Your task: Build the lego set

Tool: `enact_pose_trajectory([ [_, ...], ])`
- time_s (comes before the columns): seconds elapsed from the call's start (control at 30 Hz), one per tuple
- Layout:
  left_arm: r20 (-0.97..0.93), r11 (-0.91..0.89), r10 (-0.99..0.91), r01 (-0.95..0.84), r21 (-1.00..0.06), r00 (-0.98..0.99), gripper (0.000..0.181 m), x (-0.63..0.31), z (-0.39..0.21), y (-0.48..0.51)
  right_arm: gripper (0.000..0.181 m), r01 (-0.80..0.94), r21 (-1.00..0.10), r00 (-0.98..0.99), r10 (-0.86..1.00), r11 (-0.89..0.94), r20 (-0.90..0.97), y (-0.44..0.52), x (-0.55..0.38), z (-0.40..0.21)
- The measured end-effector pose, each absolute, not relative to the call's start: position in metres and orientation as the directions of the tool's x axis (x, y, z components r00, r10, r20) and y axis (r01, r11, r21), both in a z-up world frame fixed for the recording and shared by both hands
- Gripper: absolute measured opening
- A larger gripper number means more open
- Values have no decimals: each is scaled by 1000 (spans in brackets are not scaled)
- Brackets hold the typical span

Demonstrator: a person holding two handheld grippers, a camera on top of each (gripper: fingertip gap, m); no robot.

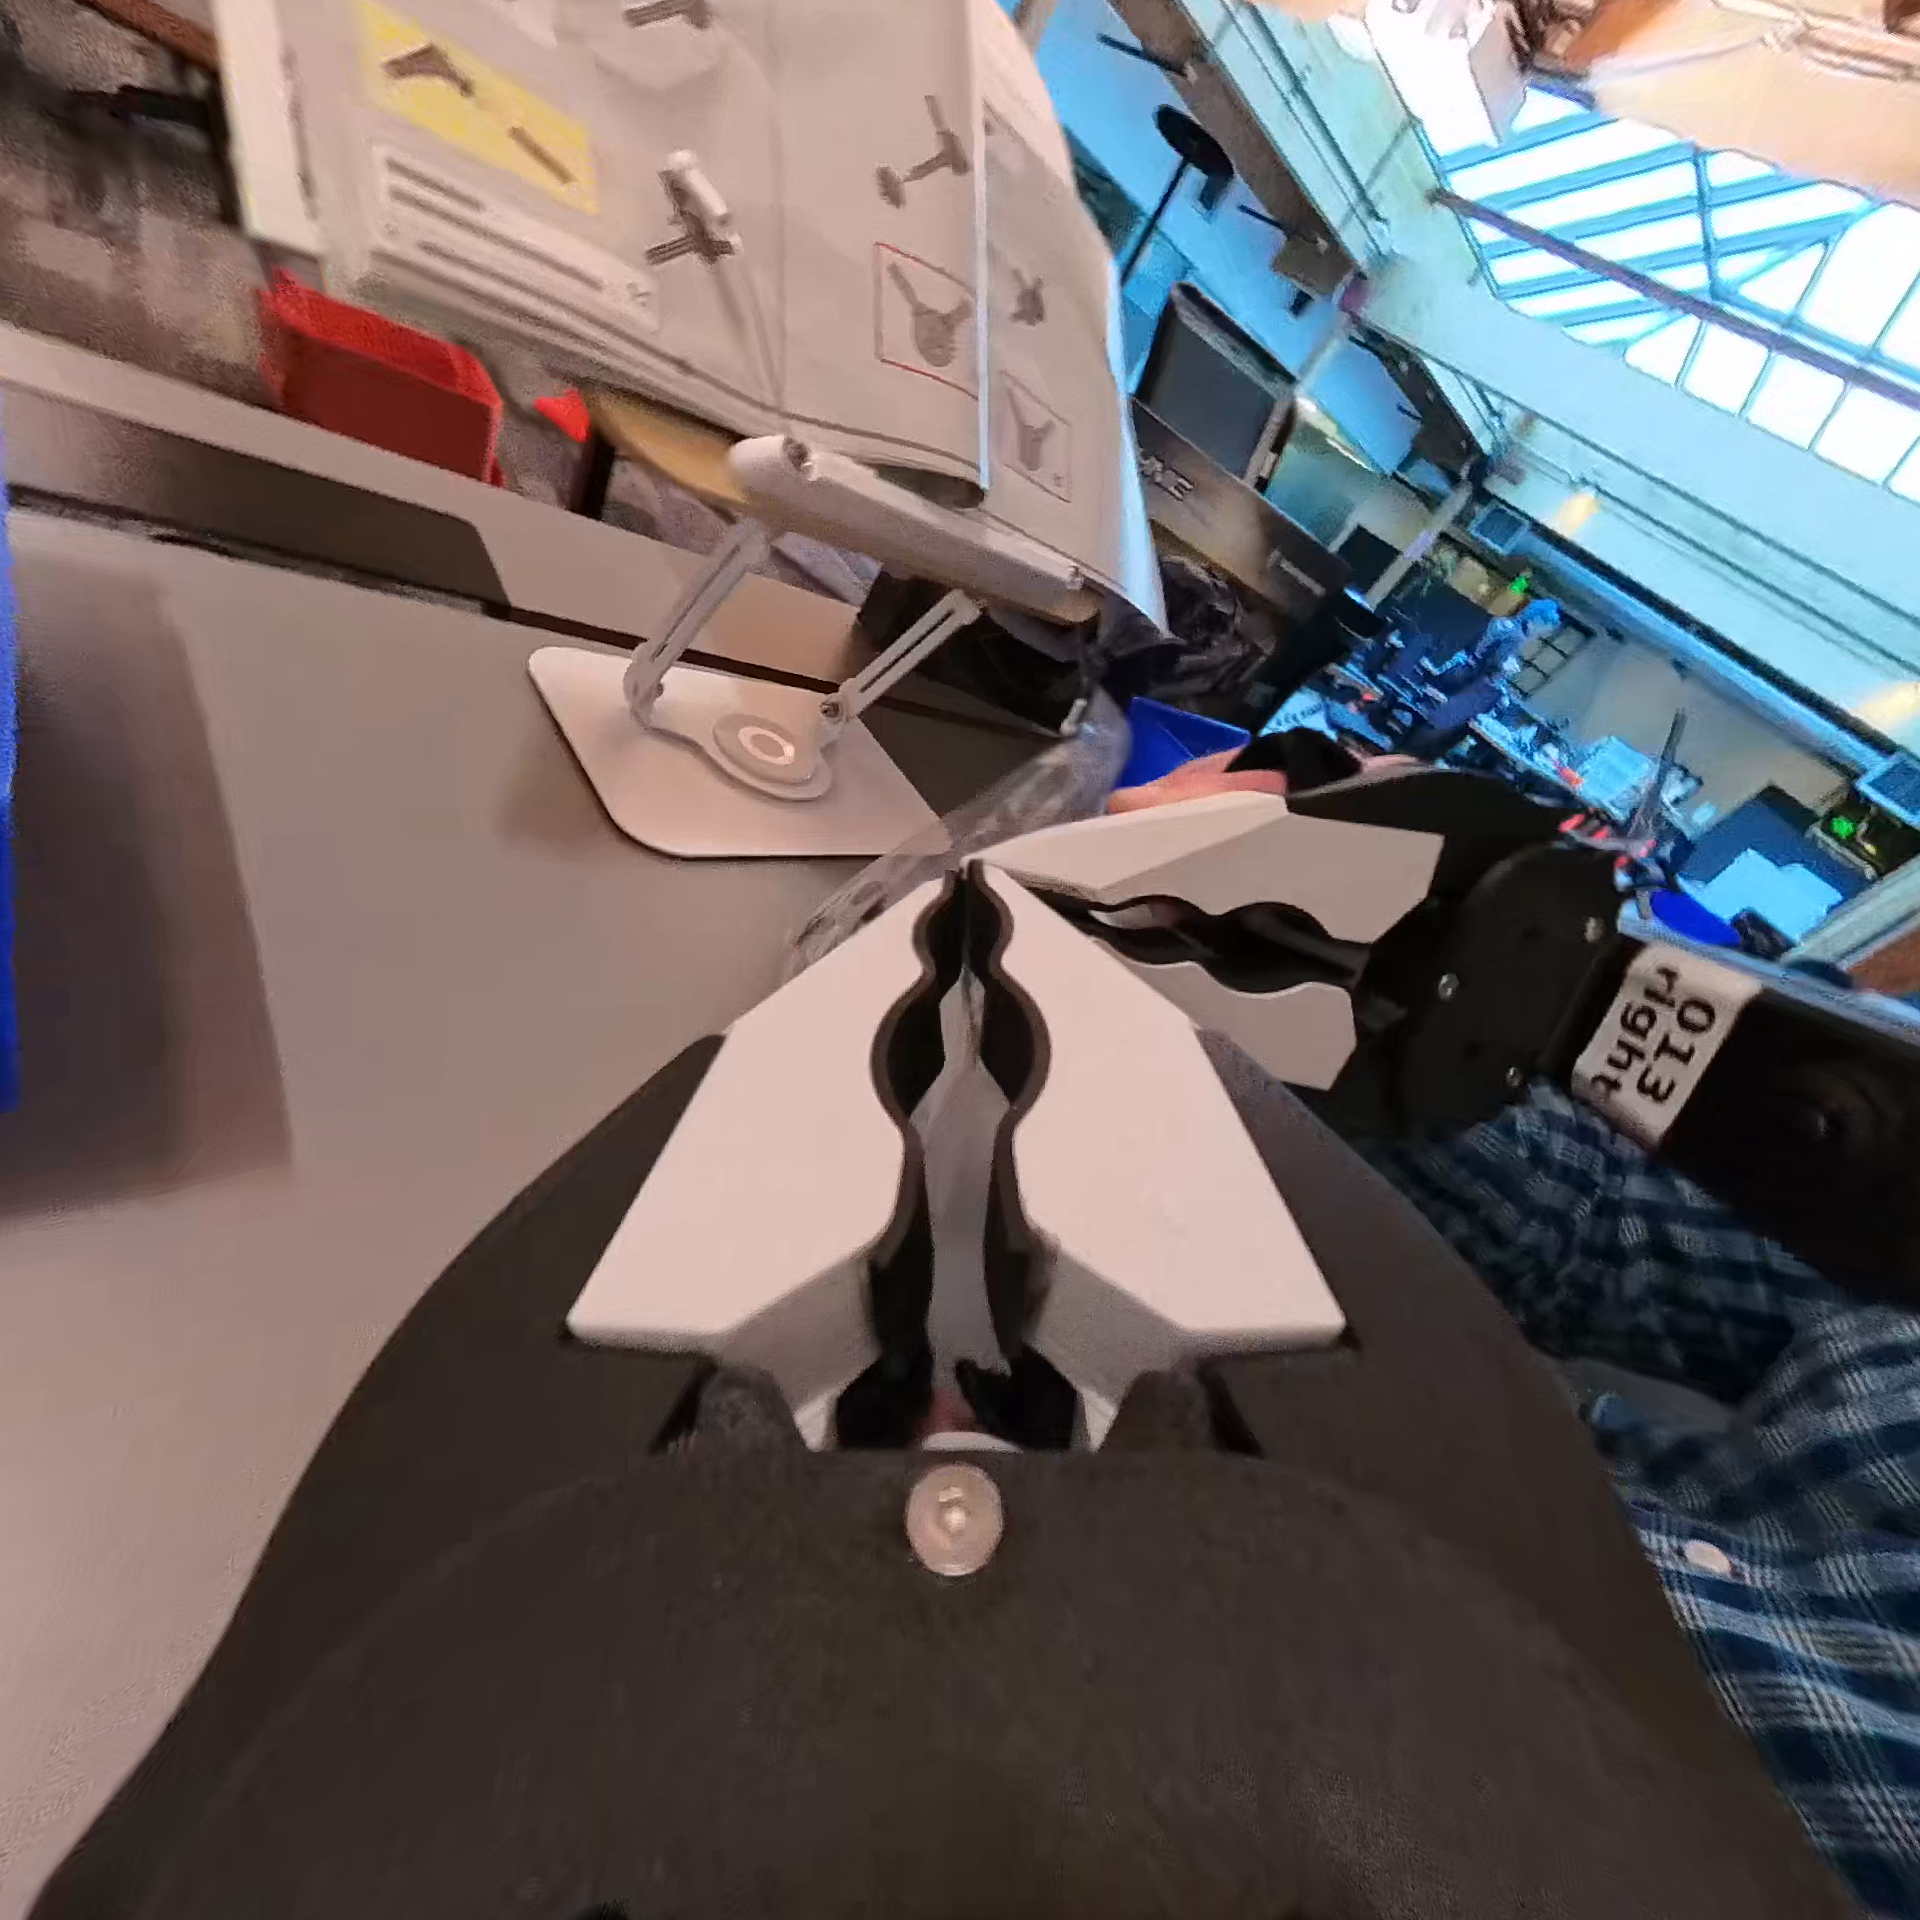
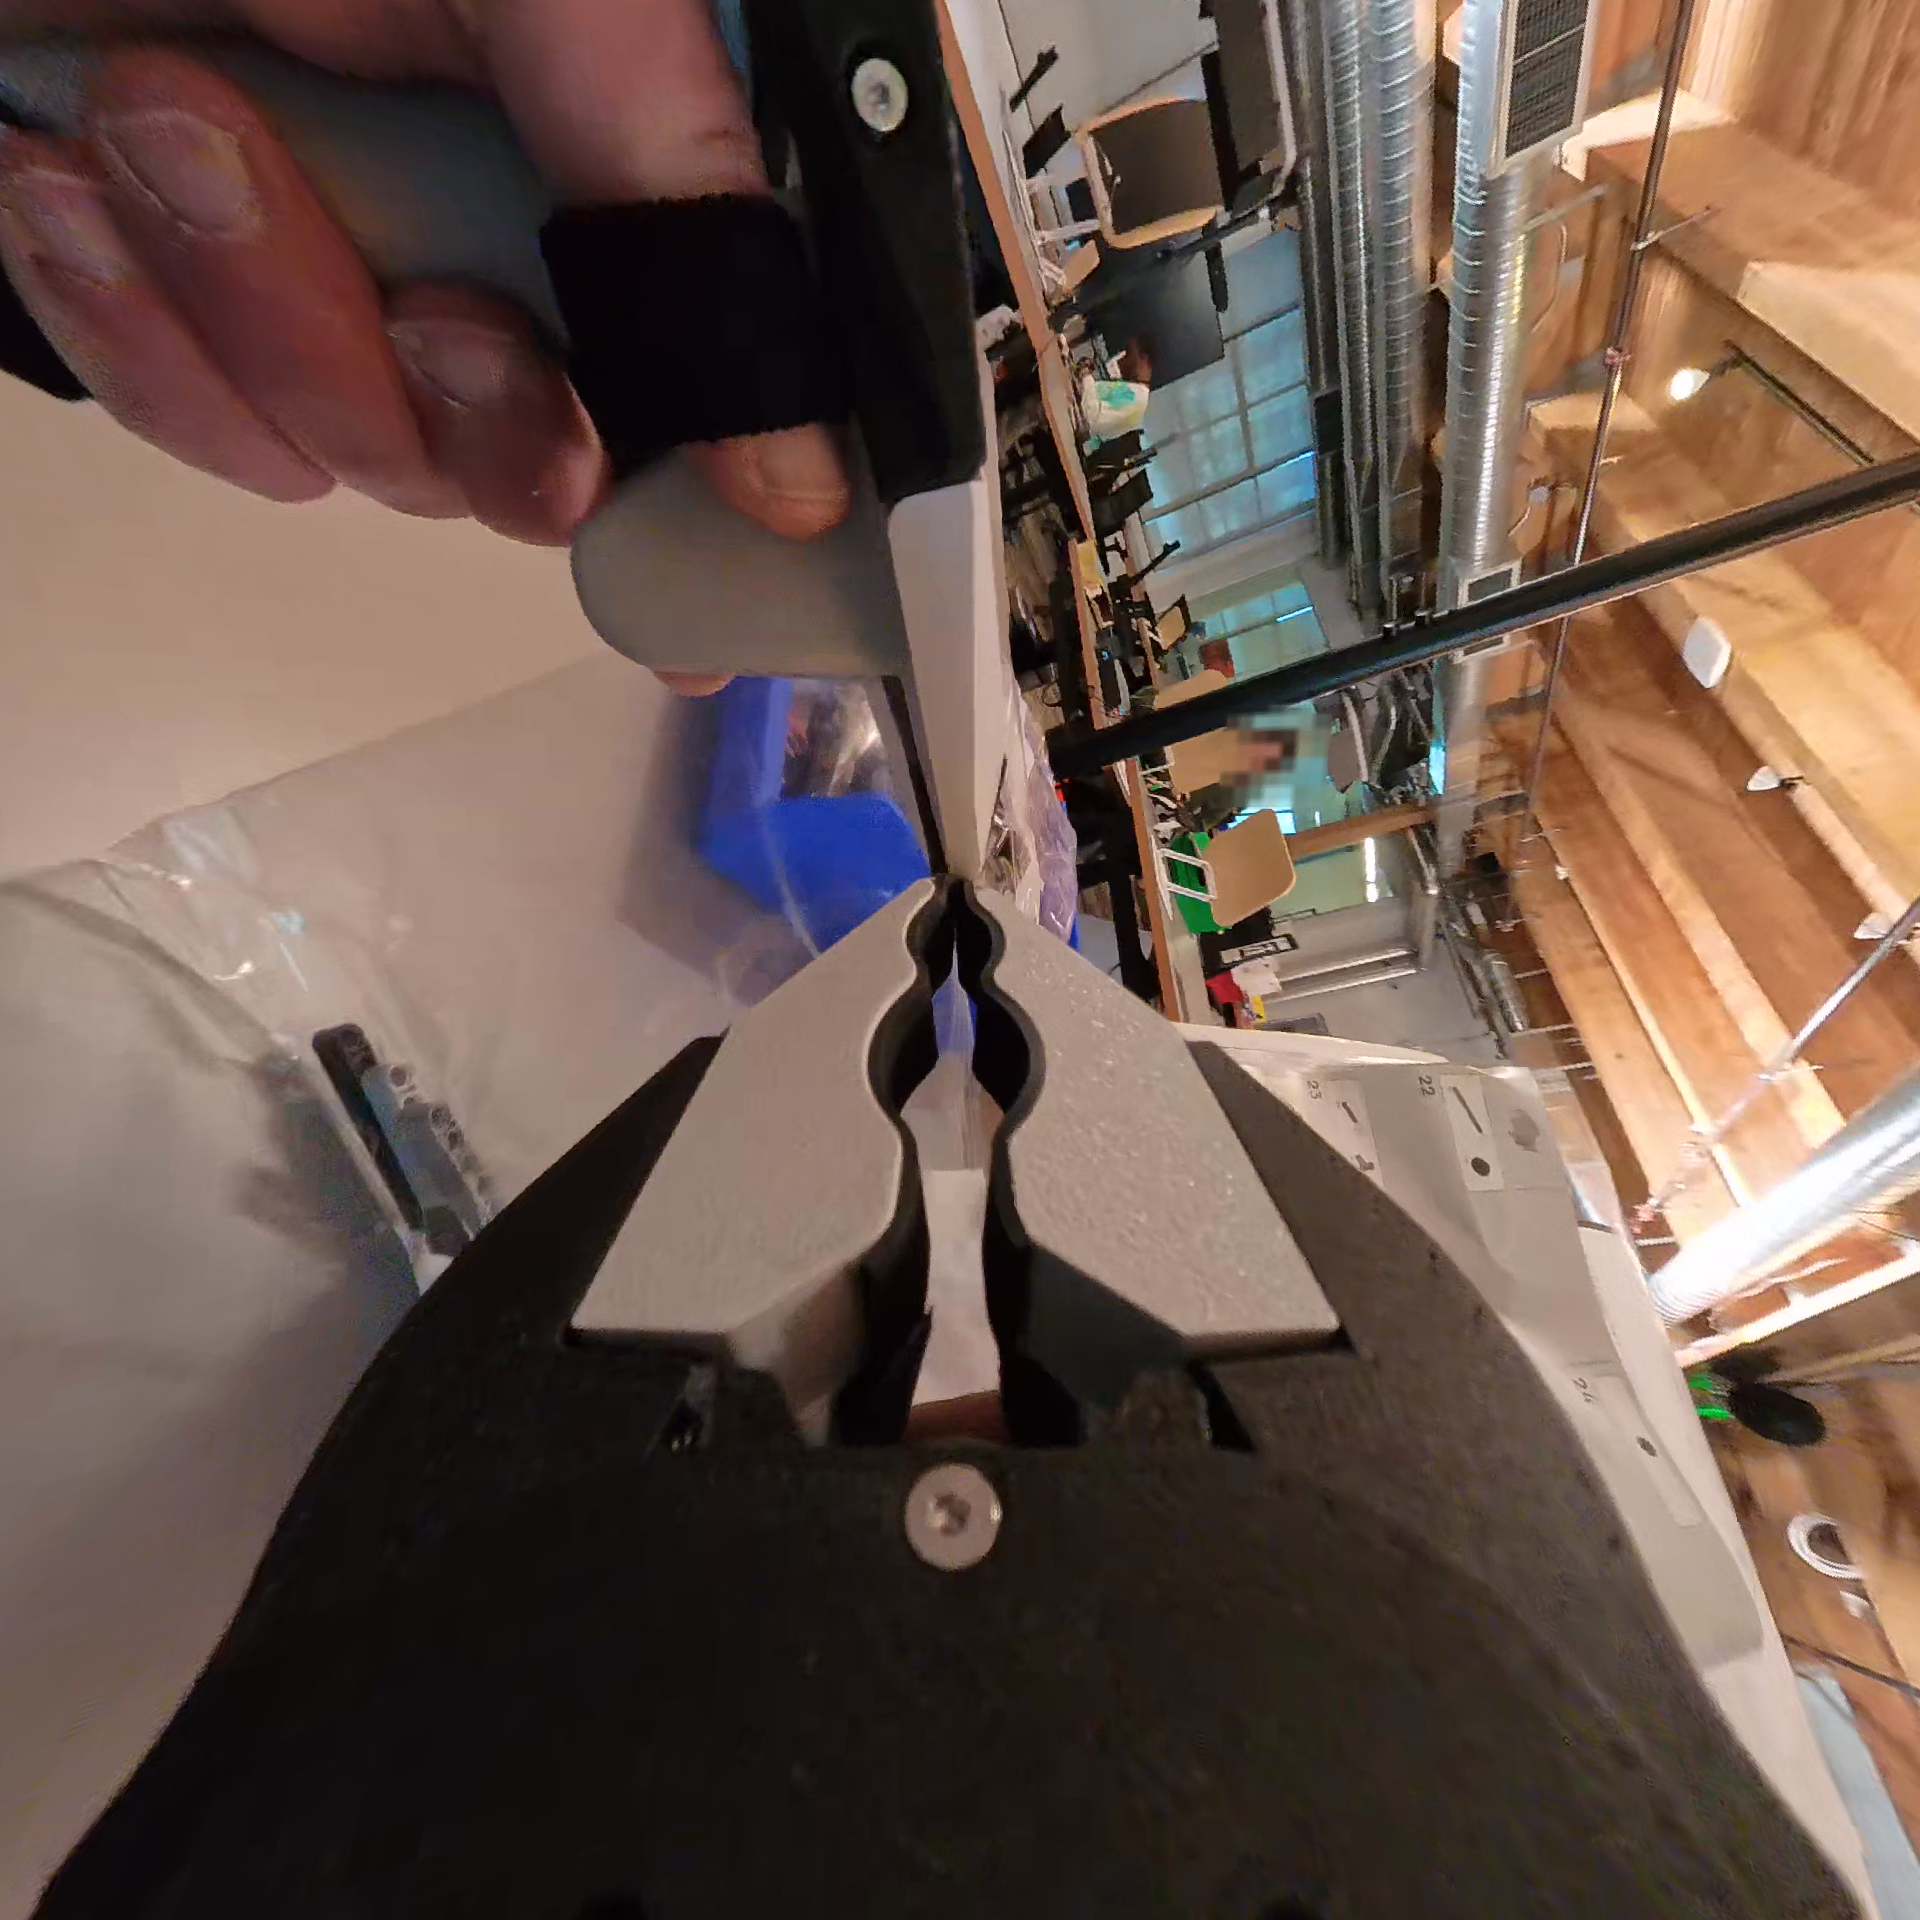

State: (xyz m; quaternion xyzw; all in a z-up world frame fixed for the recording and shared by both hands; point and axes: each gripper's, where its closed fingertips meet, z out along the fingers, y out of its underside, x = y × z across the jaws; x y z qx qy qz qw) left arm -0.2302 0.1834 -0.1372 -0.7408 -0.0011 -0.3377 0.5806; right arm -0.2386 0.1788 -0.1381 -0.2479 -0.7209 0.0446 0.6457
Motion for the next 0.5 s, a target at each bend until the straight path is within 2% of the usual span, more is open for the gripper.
enact_pose_trajectory([
  [0.17, 571, -318, -307, 483, -816, 762, 0, -243, -160, 192, 0, 313, -415, -32, 447, 854, 894, 187, -250, -160],
  [0.5, 683, -355, -112, 613, -706, 722, 0, -267, -230, 209, 0, 403, -382, -89, 451, 832, 888, 201, -273, -229],
])
